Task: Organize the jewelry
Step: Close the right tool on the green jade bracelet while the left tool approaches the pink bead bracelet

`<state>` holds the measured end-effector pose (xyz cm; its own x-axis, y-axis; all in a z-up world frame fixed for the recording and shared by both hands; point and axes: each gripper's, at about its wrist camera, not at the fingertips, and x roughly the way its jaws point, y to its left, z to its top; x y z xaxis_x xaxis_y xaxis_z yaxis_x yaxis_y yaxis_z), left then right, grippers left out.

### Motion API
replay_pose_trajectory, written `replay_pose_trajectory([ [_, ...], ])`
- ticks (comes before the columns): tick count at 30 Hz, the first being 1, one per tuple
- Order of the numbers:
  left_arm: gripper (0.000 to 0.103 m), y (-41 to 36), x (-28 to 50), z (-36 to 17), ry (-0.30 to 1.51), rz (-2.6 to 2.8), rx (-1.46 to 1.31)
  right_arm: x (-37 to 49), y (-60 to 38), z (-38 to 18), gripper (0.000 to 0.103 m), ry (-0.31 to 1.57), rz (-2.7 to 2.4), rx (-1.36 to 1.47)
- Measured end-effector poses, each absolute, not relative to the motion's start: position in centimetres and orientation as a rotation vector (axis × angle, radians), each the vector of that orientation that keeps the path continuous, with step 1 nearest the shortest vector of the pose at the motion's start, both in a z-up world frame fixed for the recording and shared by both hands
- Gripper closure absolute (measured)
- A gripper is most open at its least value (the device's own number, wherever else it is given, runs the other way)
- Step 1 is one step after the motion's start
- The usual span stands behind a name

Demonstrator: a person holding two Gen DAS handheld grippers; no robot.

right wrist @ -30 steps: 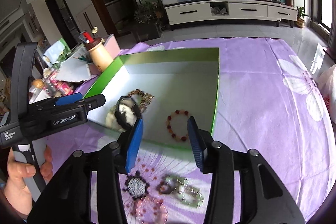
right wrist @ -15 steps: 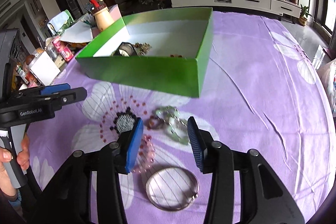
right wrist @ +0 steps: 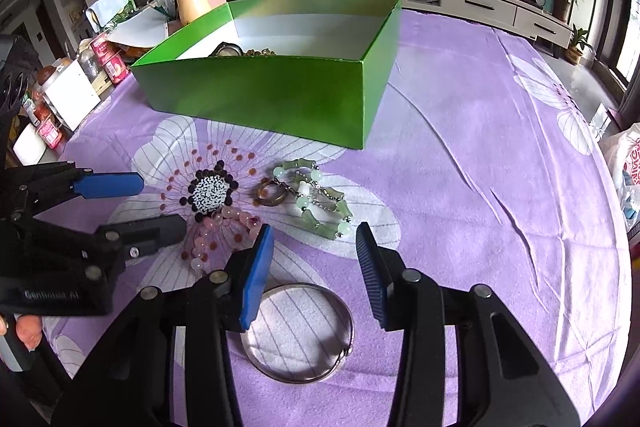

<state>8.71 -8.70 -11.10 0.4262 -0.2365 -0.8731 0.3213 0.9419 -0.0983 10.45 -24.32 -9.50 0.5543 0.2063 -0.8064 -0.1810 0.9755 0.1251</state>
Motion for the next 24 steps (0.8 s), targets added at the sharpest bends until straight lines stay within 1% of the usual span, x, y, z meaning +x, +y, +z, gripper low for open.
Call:
replay_pose_trajectory([
  [7, 0.042, -9.9, 8.8, -12.1, 1.094, -0.364, 0.129, 11.3, -24.0, -9.9, 0.061, 0.965, 0.238, -0.003],
  [10, 0.045, -10.7, 9.0, -12.6, 1.101, -0.367, 0.146, 11.7, -23.9, -10.2, 0.065, 0.971, 0.24, -0.017],
  [12, 0.045, -11.4, 8.9, -12.7, 1.097, -0.365, 0.161, 12.0, -23.7, -10.5, 0.066, 0.978, 0.242, -0.028],
  [15, 0.048, -11.8, 9.0, -12.8, 1.094, -0.371, 0.17, 12.2, -23.7, -10.7, 0.067, 0.98, 0.243, -0.036],
  [20, 0.049, -12.8, 9.2, -13.2, 1.074, -0.362, 0.211, 12.4, -23.8, -10.8, 0.073, 0.972, 0.237, -0.042],
  [24, 0.056, -13.6, 9.3, -13.2, 1.06, -0.373, 0.227, 12.4, -23.9, -10.8, 0.077, 0.963, 0.226, -0.039],
])
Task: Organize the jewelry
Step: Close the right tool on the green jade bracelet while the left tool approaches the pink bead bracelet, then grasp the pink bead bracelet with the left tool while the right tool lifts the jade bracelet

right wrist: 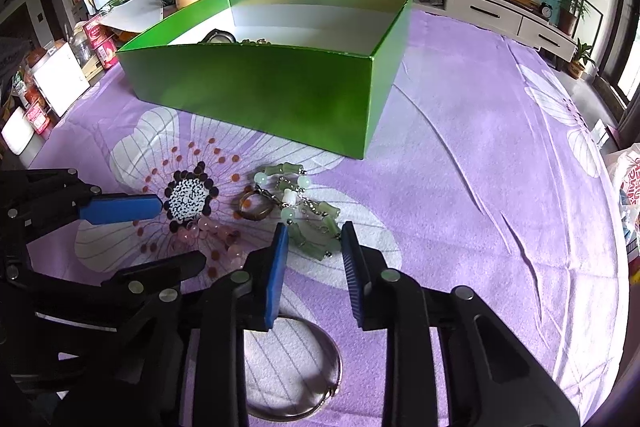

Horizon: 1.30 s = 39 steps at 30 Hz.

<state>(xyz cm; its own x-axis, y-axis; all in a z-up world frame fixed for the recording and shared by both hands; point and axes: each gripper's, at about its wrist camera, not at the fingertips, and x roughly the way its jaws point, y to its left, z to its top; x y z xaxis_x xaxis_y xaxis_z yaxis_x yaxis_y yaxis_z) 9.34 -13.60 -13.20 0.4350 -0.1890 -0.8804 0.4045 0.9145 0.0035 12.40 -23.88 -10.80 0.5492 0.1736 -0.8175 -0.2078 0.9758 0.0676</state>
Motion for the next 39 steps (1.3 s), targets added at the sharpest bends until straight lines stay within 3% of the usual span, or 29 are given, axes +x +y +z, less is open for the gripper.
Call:
replay_pose_trajectory([
  [5, 0.071, -13.8, 9.1, -13.2, 1.04, -0.394, 0.235, 12.4, -24.3, -10.7, 0.086, 0.952, 0.208, -0.003],
  [7, 0.078, -13.3, 9.0, -13.2, 1.04, -0.394, 0.223, 12.2, -24.7, -10.6, 0.097, 0.942, 0.201, 0.017],
  [10, 0.088, -12.6, 8.9, -13.2, 1.04, -0.392, 0.196, 12.3, -25.5, -10.1, 0.097, 0.93, 0.19, 0.066],
  [15, 0.094, -11.8, 9.2, -13.3, 1.05, -0.399, 0.158, 12.1, -26.0, -10.0, 0.097, 0.933, 0.181, 0.085],
  [36, 0.095, -6.6, 9.5, -8.9, 0.982, -0.342, -0.016, 10.0, -25.5, -5.2, 0.097, 0.791, 0.251, 0.179],
  [39, 0.095, -6.1, 9.5, -8.4, 0.972, -0.336, -0.024, 9.8, -25.1, -4.3, 0.103, 0.77, 0.262, 0.179],
])
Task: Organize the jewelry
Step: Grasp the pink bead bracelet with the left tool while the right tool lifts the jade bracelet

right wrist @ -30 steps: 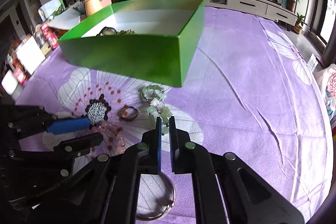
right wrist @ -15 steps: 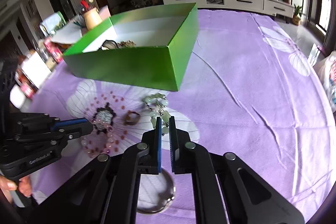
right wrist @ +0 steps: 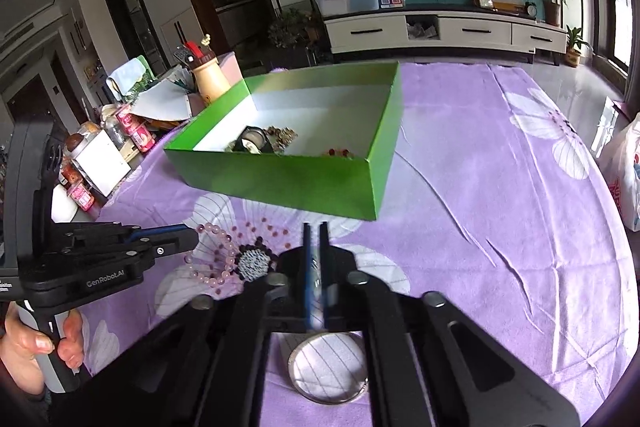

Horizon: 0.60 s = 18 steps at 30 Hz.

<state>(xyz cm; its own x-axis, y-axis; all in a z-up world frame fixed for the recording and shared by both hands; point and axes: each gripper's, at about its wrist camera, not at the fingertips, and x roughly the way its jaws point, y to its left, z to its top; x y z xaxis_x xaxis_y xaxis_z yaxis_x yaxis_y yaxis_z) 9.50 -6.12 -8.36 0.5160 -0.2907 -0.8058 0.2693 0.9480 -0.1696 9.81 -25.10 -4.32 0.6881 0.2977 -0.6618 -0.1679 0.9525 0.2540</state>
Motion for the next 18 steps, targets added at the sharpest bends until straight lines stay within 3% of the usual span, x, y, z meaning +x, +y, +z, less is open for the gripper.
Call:
replay_pose_trajectory([
  [8, 0.095, -4.7, 10.2, -7.8, 0.972, -0.319, -0.052, 10.7, -24.7, -4.6, 0.102, 0.827, 0.264, 0.176],
  [9, 0.095, -4.6, 10.3, -8.0, 0.98, -0.318, -0.058, 11.0, -24.7, -5.1, 0.098, 0.853, 0.259, 0.178],
  [11, 0.095, -4.4, 10.4, -8.3, 0.99, -0.316, -0.064, 11.4, -24.7, -6.3, 0.062, 0.911, 0.258, 0.184],
  [12, 0.095, -4.4, 10.5, -8.5, 0.993, -0.315, -0.066, 11.4, -24.7, -6.8, 0.056, 0.926, 0.255, 0.186],
  [18, 0.095, -4.5, 10.7, -9.2, 1.003, -0.32, -0.064, 12.5, -24.4, -9.6, 0.055, 0.979, 0.205, 0.106],
])
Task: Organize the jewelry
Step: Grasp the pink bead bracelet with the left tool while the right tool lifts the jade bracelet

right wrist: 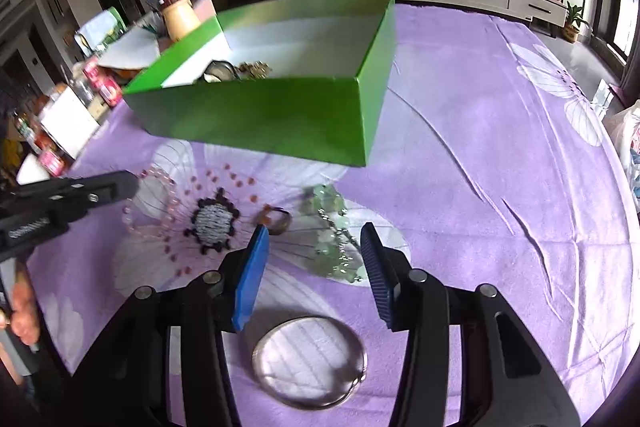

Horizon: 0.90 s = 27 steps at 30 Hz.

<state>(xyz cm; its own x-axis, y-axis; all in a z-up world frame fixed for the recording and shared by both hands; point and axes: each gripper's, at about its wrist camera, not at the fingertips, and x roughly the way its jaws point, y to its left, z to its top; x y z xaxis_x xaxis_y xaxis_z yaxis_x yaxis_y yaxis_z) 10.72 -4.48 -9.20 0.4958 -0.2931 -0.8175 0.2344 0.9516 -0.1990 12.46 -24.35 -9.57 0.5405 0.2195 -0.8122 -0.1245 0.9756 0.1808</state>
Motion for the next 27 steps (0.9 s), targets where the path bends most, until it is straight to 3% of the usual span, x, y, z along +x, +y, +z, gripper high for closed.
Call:
replay_pose_trajectory([
  [3, 0.095, -4.6, 10.8, -9.3, 1.003, -0.321, -0.063, 13.1, -24.1, -10.5, 0.056, 0.989, 0.196, 0.065],
  [7, 0.095, -4.6, 11.0, -9.4, 1.006, -0.319, -0.061, 13.1, -23.2, -11.0, 0.085, 0.969, 0.167, -0.04],
  [8, 0.095, -4.6, 11.0, -9.4, 1.007, -0.319, -0.063, 13.1, -23.2, -11.0, 0.087, 0.966, 0.16, -0.044],
  [15, 0.095, -4.5, 10.9, -9.2, 0.999, -0.321, -0.064, 12.1, -23.0, -10.4, 0.089, 0.925, 0.163, -0.039],
  [27, 0.095, -4.2, 10.9, -6.3, 0.949, -0.334, -0.068, 10.7, -23.5, -4.4, 0.089, 0.785, 0.194, 0.019],
])
